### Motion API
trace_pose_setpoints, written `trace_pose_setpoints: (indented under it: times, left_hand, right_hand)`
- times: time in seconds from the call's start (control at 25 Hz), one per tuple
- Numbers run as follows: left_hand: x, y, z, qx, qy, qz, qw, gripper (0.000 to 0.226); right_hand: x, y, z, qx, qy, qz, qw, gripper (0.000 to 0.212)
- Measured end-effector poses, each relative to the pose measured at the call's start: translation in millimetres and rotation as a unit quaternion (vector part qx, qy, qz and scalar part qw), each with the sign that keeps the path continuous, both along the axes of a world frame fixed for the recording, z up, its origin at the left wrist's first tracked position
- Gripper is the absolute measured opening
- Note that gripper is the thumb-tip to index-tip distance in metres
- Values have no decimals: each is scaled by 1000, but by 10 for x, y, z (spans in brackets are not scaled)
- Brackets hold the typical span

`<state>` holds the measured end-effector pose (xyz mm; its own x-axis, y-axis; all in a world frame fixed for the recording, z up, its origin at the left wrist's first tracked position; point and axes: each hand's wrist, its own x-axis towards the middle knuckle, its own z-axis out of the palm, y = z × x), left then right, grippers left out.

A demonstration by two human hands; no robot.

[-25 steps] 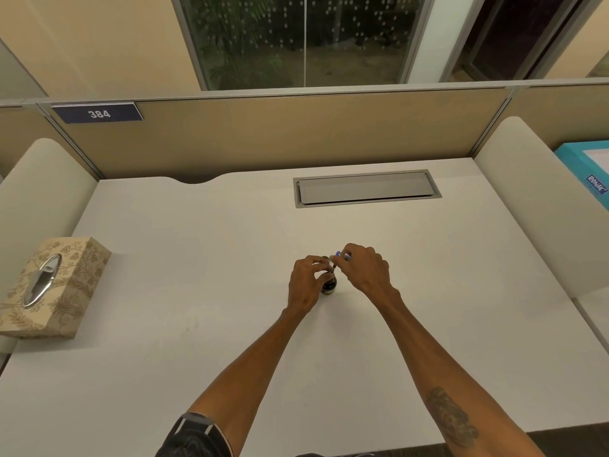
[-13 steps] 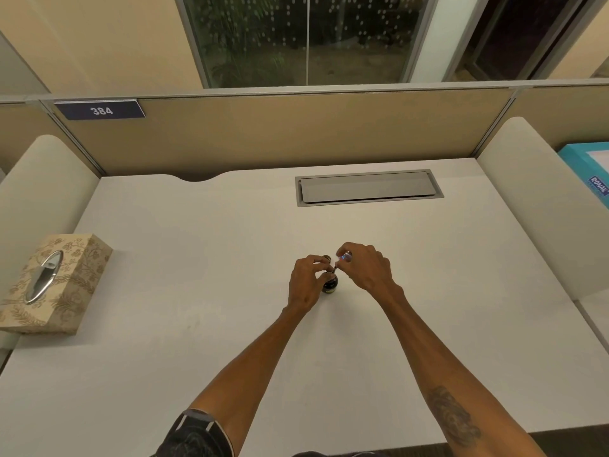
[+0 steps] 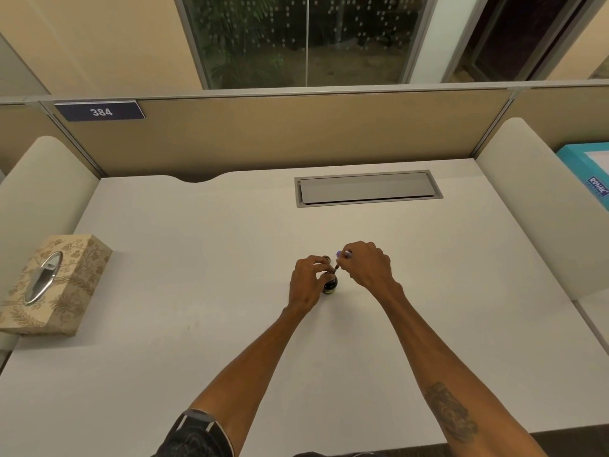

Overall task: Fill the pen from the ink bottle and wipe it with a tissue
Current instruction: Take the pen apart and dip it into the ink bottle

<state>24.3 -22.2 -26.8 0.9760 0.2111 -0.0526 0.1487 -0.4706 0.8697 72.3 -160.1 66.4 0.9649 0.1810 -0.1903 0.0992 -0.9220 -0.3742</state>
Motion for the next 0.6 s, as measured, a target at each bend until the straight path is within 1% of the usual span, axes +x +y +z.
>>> trace_pose_setpoints:
  times: [0.08,0.12,0.2,0.28,0.32,0.4,0.44,0.6]
  left_hand:
    - [-1,2,-2,-8,2,3,1000,11]
    - [-2,3,-9,-8,3,3,1000,11]
    - [-2,8,-14,-14,6,5,1000,11]
    - [12,10,-40,-9,1,2,1000,11]
    - [17,9,-51,1,0,-1,1000,11]
    - [16,7,-42,12,-1,-5,1000,11]
    - [14,10,-37,13,-3,-6,1000,11]
    - [14,27,-36,16,1,-8,1000,12]
  right_hand:
    - [6,12,-20,5,13,-17,1000,27]
    - [4,6,-20,12,22,-22,999,27]
    - [-8,-6,-2,23,31,-14,999,19]
    - [-9,-20,9,15,31,2,999,11]
    - [-9,-18,3,8,28,1,1000,13]
    - [-10,6,-3,5,24,-16,1000,26]
    - [-11,10,-6,9,28,-23,999,27]
    - [-18,-13,25,17,30,0,999,14]
